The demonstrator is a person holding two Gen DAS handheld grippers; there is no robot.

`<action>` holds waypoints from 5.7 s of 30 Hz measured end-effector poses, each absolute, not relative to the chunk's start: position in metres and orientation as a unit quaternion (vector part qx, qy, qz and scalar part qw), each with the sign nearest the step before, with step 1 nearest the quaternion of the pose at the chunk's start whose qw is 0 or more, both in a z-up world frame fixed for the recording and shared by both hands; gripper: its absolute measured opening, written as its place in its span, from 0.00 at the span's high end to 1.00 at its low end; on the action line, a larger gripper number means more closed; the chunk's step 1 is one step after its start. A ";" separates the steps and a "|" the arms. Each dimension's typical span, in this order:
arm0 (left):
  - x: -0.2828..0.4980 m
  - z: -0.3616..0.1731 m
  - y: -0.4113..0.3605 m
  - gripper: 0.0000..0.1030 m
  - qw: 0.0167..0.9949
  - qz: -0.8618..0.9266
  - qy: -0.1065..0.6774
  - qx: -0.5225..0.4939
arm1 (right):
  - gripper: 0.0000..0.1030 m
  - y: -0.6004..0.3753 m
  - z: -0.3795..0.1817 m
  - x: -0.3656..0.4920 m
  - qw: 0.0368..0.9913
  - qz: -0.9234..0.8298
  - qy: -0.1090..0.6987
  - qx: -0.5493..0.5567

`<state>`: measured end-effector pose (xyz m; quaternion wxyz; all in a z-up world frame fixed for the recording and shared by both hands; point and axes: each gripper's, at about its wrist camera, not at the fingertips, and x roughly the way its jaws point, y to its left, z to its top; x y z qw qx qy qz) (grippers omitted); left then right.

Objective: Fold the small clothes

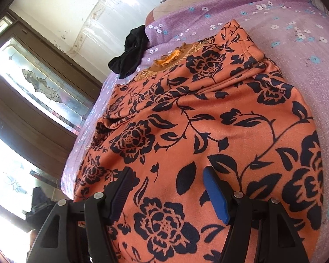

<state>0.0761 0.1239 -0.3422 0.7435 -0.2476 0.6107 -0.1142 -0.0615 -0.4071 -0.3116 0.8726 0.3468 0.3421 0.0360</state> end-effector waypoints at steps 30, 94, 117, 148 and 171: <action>0.084 -0.320 0.069 0.84 0.726 -0.181 0.651 -0.128 | 0.73 -0.424 -0.342 -0.184 0.784 -0.103 0.460 0.403; 0.391 -0.290 -0.030 0.66 0.762 -0.217 0.452 -0.409 | 0.72 -0.651 -0.333 0.084 0.742 -0.016 0.183 0.645; 0.218 -0.269 -0.069 0.23 0.879 -0.047 0.454 -0.141 | 0.59 -0.411 -0.263 0.157 0.874 0.114 0.365 0.300; 0.254 -0.279 -0.088 0.19 0.883 -0.073 0.462 0.043 | 0.60 -0.447 -0.267 0.104 0.892 -0.081 0.390 0.214; 0.260 -0.267 -0.061 0.14 0.883 0.001 0.469 0.008 | 0.60 -0.340 -0.292 0.262 0.864 0.093 0.444 0.220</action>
